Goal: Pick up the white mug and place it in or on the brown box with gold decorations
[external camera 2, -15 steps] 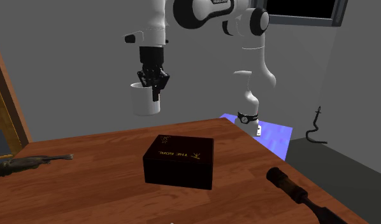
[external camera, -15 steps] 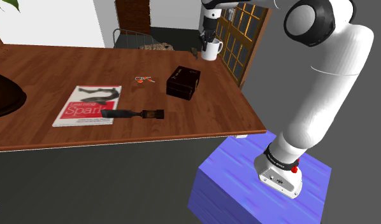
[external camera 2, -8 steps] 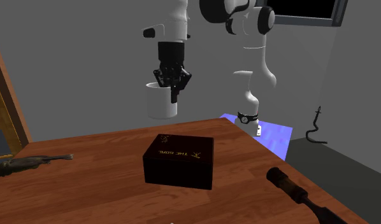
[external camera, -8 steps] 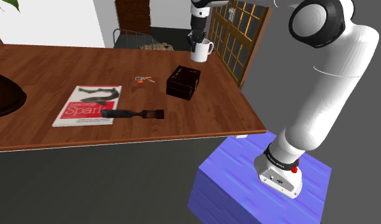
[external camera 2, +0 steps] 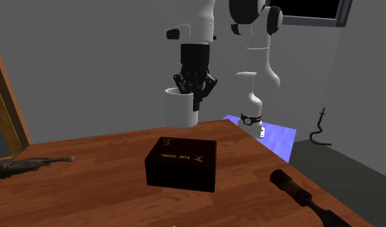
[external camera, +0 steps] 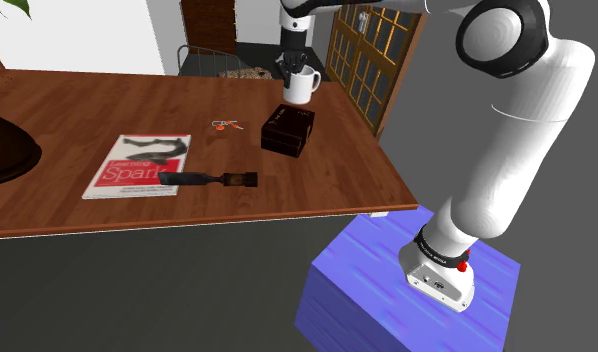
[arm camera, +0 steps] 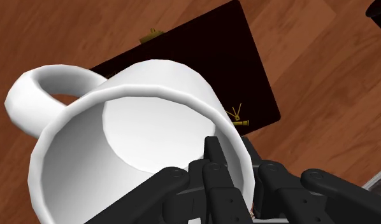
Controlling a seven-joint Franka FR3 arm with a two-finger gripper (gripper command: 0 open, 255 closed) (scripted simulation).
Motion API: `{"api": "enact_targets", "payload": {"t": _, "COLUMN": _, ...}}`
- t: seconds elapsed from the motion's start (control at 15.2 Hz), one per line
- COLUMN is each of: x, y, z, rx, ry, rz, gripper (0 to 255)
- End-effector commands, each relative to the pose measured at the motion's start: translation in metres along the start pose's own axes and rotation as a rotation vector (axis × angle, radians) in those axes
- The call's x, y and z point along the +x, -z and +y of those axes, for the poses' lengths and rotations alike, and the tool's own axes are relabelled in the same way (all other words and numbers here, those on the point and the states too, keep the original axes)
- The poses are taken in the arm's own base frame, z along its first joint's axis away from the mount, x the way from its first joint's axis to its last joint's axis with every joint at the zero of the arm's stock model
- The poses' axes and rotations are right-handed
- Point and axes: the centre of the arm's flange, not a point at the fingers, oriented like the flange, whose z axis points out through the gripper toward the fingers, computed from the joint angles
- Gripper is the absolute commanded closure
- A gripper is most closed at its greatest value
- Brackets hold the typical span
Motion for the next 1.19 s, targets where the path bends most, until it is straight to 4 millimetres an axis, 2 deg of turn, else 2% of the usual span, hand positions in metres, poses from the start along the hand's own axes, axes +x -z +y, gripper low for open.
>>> {"api": "enact_targets", "payload": {"t": 0.0, "x": 0.000, "y": -0.009, "z": -0.001, "rx": 0.000, "ry": -0.001, "rz": 0.001, "gripper": 255}}
{"api": "enact_targets", "payload": {"t": 0.79, "x": -0.002, "y": -0.076, "z": -0.002, "rx": 0.000, "ry": -0.001, "rz": 0.001, "gripper": 255}}
{"api": "enact_targets", "payload": {"t": 1.12, "x": -0.002, "y": -0.076, "z": -0.002, "rx": 0.000, "ry": -0.001, "rz": 0.001, "gripper": 255}}
